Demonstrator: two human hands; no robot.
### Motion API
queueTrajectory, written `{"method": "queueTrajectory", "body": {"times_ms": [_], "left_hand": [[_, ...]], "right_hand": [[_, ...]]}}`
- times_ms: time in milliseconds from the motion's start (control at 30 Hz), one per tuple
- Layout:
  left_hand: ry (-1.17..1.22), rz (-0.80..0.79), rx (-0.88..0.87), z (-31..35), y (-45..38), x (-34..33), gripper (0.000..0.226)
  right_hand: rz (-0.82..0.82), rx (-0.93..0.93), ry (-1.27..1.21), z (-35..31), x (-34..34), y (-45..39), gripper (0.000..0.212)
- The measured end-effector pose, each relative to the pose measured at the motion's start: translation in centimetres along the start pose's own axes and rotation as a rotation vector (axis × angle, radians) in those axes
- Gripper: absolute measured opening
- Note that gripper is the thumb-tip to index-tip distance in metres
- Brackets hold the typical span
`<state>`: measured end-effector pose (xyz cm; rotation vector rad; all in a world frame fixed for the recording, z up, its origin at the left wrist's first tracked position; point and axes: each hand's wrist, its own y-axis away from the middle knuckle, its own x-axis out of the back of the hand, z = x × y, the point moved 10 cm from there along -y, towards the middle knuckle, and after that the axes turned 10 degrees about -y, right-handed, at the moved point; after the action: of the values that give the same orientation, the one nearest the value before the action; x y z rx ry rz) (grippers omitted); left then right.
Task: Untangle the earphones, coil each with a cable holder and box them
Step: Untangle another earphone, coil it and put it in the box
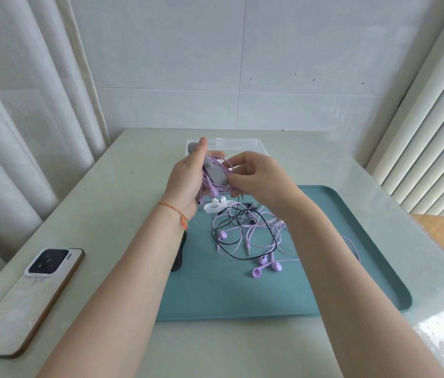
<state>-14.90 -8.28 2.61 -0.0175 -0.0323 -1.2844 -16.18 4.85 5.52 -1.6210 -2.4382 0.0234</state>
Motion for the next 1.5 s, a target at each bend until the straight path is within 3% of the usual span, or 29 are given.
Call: {"method": "queueTrajectory", "body": {"times_ms": [233, 367, 533, 667, 900, 1167, 1267, 1400, 1500], "left_hand": [[0.077, 0.124, 0.026, -0.9, -0.3, 0.5, 0.054], [-0.040, 0.311, 0.065, -0.9, 0.3, 2.5, 0.061], [0.034, 0.438, 0.101, -1.6, 0.6, 3.8, 0.065], [0.079, 0.472, 0.085, -1.7, 0.5, 4.1, 0.064], [0.106, 0.545, 0.040, -1.4, 0.9, 4.8, 0.059], [0.037, 0.641, -0.103, 0.5, 1.9, 5.6, 0.050], [0.030, 0.656, -0.124, 0.9, 2.1, 5.7, 0.049], [0.109, 0.595, -0.015, -0.5, 1.1, 5.4, 0.063], [0.180, 0.497, 0.092, -1.5, 0.6, 4.3, 0.063]], "right_hand": [[0.040, 0.025, 0.013, -0.3, 0.2, 0.0, 0.025], [0.061, 0.061, 0.053, -0.6, -0.2, 0.1, 0.025], [0.025, 0.059, 0.080, -0.8, -1.7, 0.5, 0.029], [0.079, 0.084, 0.065, -1.1, -1.8, 0.7, 0.030], [0.246, 0.100, 0.038, -0.8, -1.2, 0.8, 0.013], [0.268, 0.096, 0.086, -1.3, -1.4, 1.2, 0.013], [0.237, 0.056, -0.019, -0.9, -1.7, 1.3, 0.012], [0.176, -0.027, -0.237, 0.1, -2.4, 1.3, 0.014], [0.188, -0.011, -0.263, 0.1, -2.4, 1.2, 0.012]]}}
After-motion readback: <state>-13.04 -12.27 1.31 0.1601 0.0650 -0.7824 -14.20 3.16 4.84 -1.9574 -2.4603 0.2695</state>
